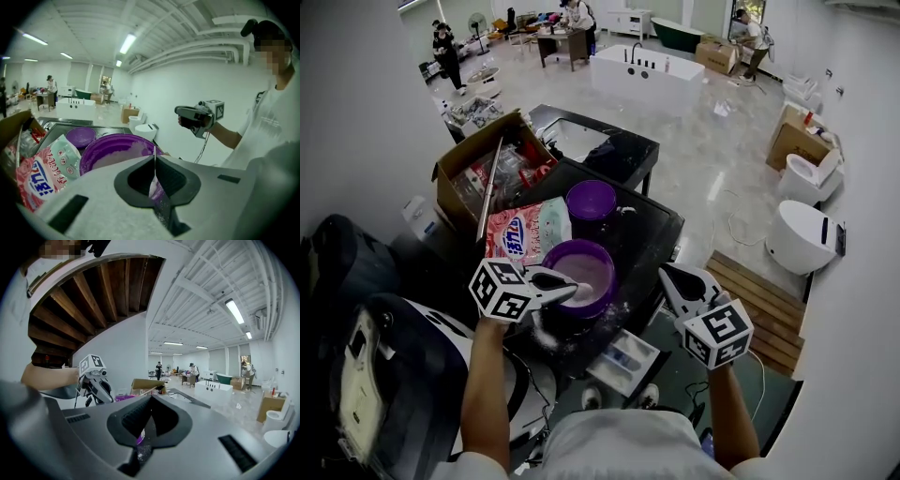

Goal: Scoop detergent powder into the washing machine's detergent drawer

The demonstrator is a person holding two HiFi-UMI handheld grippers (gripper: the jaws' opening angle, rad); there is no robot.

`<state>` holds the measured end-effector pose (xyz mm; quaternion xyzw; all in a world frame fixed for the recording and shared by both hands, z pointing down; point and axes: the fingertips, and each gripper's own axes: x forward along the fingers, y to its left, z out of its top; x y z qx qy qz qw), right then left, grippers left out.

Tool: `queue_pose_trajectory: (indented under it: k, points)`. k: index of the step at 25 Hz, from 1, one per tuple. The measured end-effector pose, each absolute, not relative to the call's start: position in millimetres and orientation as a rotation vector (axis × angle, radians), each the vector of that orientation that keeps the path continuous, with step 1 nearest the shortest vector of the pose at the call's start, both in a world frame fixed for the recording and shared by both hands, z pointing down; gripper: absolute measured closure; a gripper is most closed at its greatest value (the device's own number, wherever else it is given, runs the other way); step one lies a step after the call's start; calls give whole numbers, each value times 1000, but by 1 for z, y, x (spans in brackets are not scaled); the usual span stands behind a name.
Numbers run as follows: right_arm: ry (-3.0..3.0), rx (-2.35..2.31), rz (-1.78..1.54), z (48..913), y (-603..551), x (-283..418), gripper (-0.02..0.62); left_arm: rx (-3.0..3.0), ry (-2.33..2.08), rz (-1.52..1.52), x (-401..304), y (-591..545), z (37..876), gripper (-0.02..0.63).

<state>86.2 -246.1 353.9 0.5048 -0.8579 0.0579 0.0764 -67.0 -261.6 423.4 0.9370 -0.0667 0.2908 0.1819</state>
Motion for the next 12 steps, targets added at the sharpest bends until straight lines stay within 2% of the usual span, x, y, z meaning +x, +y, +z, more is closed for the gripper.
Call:
queue_pose_trajectory:
  k: [8,12]
  points:
    - [-2596,1496,126,344,-249,76,598,2579,-498,331,-85,-281,412,592]
    - [-2596,1488,80,339,-252,71,598,2602,-707,287,-94,-287,413,592]
